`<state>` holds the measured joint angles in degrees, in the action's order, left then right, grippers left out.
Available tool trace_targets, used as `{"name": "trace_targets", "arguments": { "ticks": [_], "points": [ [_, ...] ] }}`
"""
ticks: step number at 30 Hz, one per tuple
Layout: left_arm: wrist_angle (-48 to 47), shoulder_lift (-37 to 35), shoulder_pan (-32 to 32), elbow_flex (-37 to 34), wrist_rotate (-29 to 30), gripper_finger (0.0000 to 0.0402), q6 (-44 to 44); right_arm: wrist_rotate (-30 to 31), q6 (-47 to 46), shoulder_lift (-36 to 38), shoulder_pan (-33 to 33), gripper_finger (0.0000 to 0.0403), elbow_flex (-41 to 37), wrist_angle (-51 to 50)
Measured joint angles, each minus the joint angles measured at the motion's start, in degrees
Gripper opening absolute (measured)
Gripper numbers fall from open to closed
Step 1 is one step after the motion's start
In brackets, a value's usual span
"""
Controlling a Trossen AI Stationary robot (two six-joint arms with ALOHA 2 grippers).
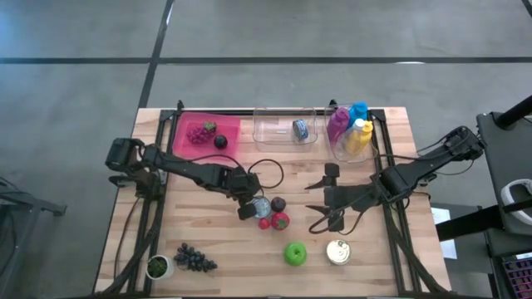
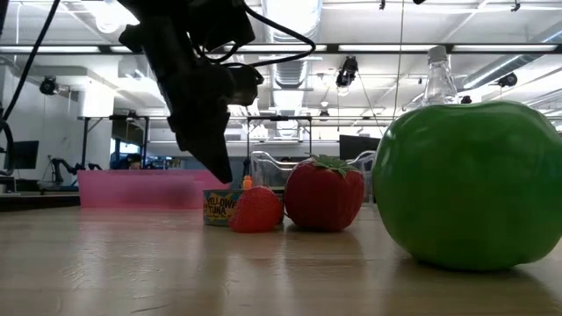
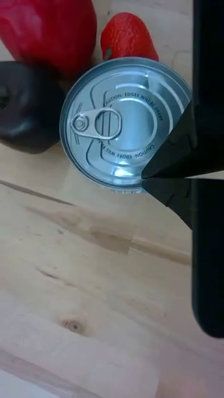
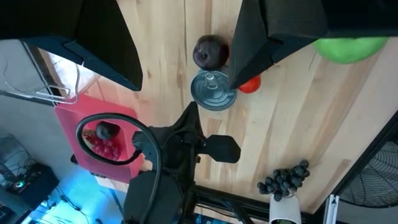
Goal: Pick & Place Food Item
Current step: Put the light blue tuna can into the left transparent bin
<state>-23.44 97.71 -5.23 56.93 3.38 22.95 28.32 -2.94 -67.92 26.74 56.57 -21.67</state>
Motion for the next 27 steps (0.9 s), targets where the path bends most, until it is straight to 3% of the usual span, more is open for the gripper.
{"name": "trace_targets", "arguments": {
  "ticks": [27],
  "points": [
    [0.9, 0.0, 0.0, -1.0, -0.1, 0.0001, 0.1, 0.0, 0.2, 0.0, 0.0, 0.0233, -0.1, 0.0]
  ]
}}
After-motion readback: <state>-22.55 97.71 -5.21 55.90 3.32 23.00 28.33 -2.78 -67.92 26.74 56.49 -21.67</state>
